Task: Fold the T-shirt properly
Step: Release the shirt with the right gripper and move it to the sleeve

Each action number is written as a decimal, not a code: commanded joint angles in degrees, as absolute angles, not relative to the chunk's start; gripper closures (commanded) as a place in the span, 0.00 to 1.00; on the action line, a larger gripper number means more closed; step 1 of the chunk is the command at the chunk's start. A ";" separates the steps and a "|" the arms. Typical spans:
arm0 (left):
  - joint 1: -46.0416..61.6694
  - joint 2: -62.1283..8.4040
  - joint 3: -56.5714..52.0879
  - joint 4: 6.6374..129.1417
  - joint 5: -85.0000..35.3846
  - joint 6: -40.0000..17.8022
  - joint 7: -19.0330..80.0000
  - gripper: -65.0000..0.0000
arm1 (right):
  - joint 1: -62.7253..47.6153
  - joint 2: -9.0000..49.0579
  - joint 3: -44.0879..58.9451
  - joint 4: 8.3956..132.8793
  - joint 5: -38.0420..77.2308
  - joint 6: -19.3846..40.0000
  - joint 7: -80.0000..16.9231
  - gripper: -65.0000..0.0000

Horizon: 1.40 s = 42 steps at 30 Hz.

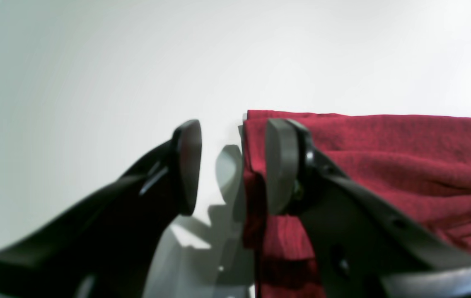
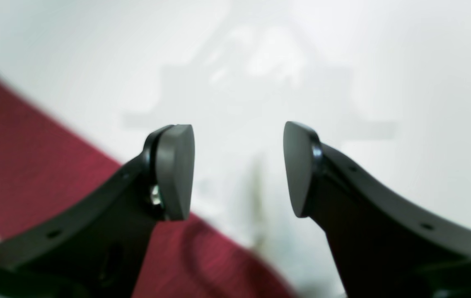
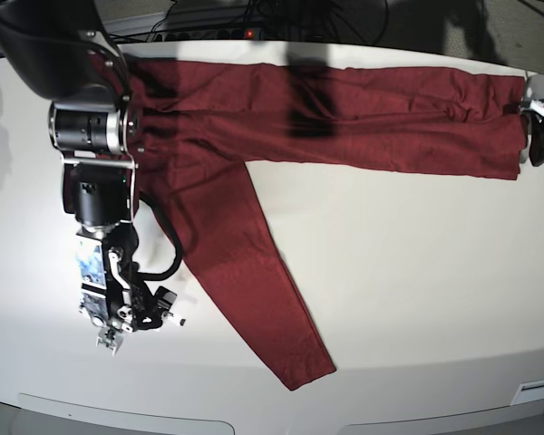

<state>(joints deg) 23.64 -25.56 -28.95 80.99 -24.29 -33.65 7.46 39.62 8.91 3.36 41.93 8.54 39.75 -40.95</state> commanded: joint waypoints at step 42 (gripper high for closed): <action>23.66 -26.52 -29.58 81.91 -25.15 -33.89 5.15 0.62 | 39.81 9.52 -8.12 37.10 -2.57 33.61 -32.51 0.47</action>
